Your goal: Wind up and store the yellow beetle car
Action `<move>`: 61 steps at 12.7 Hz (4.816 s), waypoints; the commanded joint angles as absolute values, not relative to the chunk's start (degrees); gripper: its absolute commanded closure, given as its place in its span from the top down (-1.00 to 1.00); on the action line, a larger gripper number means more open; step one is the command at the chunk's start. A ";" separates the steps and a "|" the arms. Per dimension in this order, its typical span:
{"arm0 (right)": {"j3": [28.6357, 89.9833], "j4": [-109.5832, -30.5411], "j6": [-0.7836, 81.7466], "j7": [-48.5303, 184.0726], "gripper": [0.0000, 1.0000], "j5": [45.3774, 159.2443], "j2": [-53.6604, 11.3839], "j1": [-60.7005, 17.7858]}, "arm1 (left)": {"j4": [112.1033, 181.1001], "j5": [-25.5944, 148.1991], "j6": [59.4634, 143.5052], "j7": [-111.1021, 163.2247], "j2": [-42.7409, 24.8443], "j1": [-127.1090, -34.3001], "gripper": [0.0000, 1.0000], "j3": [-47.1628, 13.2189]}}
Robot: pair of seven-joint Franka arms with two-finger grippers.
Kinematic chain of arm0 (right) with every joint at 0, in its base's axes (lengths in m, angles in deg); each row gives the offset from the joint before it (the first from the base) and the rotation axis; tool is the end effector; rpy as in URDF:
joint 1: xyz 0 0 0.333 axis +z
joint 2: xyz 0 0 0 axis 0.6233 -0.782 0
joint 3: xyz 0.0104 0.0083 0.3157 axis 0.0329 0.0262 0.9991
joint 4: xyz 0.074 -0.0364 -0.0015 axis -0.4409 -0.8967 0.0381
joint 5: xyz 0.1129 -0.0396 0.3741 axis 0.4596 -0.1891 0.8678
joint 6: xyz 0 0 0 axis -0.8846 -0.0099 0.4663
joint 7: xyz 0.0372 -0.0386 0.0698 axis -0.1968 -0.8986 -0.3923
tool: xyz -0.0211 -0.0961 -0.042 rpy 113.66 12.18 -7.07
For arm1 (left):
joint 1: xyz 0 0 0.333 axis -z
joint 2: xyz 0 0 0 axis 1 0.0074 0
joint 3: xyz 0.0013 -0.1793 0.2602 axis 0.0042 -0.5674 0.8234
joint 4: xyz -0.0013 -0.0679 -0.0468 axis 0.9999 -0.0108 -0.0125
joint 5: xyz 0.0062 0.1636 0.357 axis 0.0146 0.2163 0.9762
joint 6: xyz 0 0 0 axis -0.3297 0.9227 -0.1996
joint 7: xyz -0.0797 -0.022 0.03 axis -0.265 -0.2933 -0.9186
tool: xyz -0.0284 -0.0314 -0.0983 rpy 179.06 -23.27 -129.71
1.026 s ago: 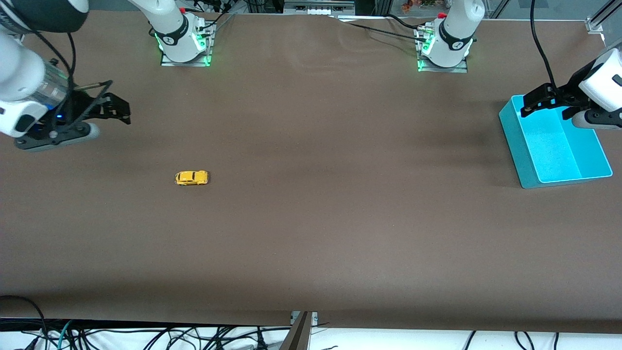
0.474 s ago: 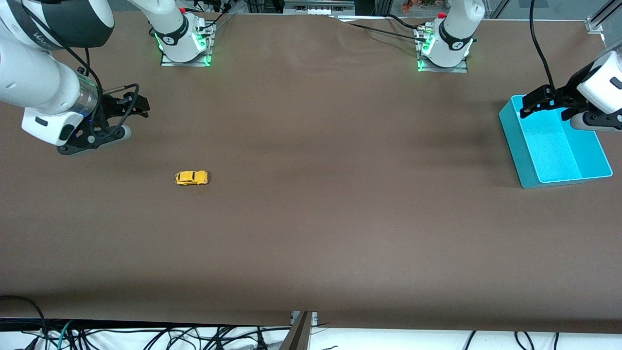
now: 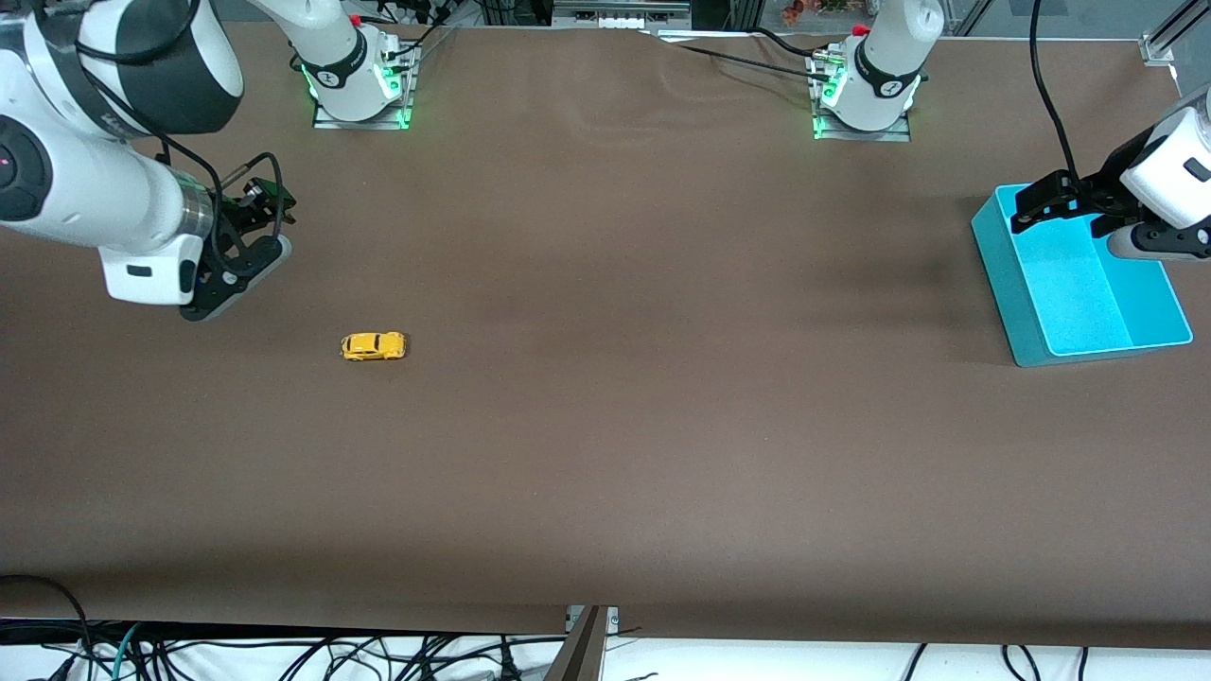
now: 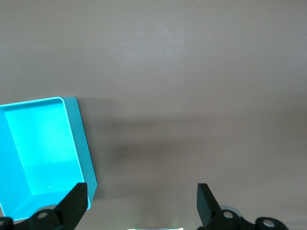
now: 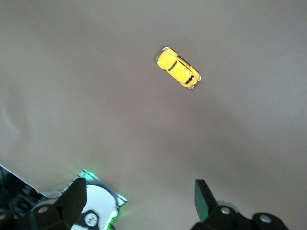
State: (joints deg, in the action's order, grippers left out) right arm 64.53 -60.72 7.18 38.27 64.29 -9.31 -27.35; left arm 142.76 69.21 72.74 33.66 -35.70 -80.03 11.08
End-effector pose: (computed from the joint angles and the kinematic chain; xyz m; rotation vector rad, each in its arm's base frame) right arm 0.5755 0.1096 0.5026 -2.8136 -1.1808 0.5083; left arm 0.5411 0.0012 0.5859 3.1129 -0.0236 -0.1742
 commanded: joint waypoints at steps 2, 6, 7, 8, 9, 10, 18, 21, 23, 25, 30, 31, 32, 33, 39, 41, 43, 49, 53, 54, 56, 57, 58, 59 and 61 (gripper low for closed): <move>63.97 -66.91 14.14 22.48 0.99 63.71 -8.40 -27.57 | 141.20 69.86 71.86 34.80 -35.10 -80.17 1.00 11.02; 63.97 -76.39 24.58 9.37 0.99 64.14 -7.52 -27.66 | 141.20 69.94 71.86 34.80 -35.10 -80.09 1.00 10.85; 63.97 -79.12 27.49 6.39 0.99 64.41 -7.17 -27.66 | 141.20 69.94 71.86 34.71 -35.10 -80.09 1.00 10.85; 63.97 -81.23 30.13 3.83 0.99 64.50 -7.08 -27.66 | 141.20 69.94 71.86 34.71 -35.10 -80.00 1.00 10.85; 63.97 -83.78 33.46 1.20 0.99 64.50 -7.08 -27.66 | 141.20 69.94 71.77 34.71 -35.18 -79.91 1.00 10.76; 64.05 -85.98 36.54 -0.83 0.99 64.50 -7.08 -27.66 | 141.11 69.94 71.77 34.71 -35.18 -79.91 1.00 10.76; 64.41 -98.04 57.03 -8.23 0.99 64.67 -7.25 -27.57 | 141.28 69.94 71.77 34.71 -35.01 -79.65 1.00 10.76; 64.58 -98.04 65.71 -8.23 0.99 64.59 -10.93 -27.04 | 141.37 69.94 71.77 34.71 -35.01 -79.56 1.00 10.76; 65.80 -97.87 73.36 -8.32 0.99 64.59 -14.79 -26.95 | 141.37 69.94 71.77 34.71 -35.01 -79.56 1.00 10.76; 66.16 -97.78 78.91 -8.41 0.99 64.50 -18.40 -27.04 | 141.46 69.94 71.77 34.71 -34.92 -79.56 1.00 10.76; 66.16 -97.78 81.75 -11.65 0.99 64.50 -20.70 -27.13 | 141.55 69.94 71.77 34.71 -35.01 -79.65 1.00 10.84; 66.08 -97.87 81.66 -12.79 0.99 64.59 -20.61 -27.22 | 141.55 69.94 71.77 34.71 -35.01 -79.56 1.00 10.85; 66.08 -97.95 81.48 -13.59 0.99 64.59 -20.44 -27.39 | 141.55 69.94 71.77 34.71 -34.92 -79.56 1.00 10.85; 66.08 -97.95 81.31 -13.77 0.99 64.59 -20.18 -27.48 | 141.55 69.94 71.77 34.71 -35.01 -79.56 1.00 10.85; 65.55 -99.09 80.78 -15.70 0.98 64.67 -20.09 -29.15 | 141.55 69.94 71.77 34.71 -35.01 -79.56 1.00 10.76; 65.55 -99.18 80.60 -15.62 0.96 64.67 -20.09 -29.77 | 141.63 69.94 71.77 34.53 -34.92 -79.47 1.00 10.76; 65.55 -99.18 79.82 -15.44 0.38 64.67 -20.00 -29.77 | 141.64 69.94 71.77 34.53 -34.92 -79.56 1.00 10.76; 65.64 -99.01 75.61 -14.74 -0.81 64.67 -18.95 -29.68 | 141.90 69.94 71.95 34.53 -34.66 -80.08 1.00 10.85; 65.55 -98.66 72.34 -12.19 -0.83 64.76 -18.50 -29.68 | 141.29 69.85 71.86 34.36 -34.74 -80.00 1.00 10.76; 65.55 -98.74 72.34 -12.19 -0.83 64.76 -18.77 -29.68 | 141.11 69.85 71.86 34.36 -34.83 -79.91 1.00 10.76; 65.37 -98.75 72.17 -12.36 -0.80 64.76 -19.55 -31.42 | 141.20 69.85 71.95 33.83 -34.75 -79.47 1.00 10.76; 65.37 -98.75 72.25 -12.71 -0.79 64.76 -20.69 -32.57 | 141.11 69.85 71.95 33.83 -34.83 -79.47 1.00 10.76; 65.29 -98.66 72.51 -13.24 -0.79 64.67 -21.92 -34.41 | 140.85 69.85 71.95 33.92 -34.83 -79.47 1.00 10.67; 65.37 -98.66 72.78 -14.02 -0.79 64.59 -22.71 -36.69 | 140.41 69.85 71.95 34.01 -34.75 -79.47 1.00 10.76; 65.29 -98.57 73.57 -18.67 -0.79 64.59 -22.98 -41.34 | 140.32 69.94 72.21 33.92 -34.48 -79.56 1.00 10.85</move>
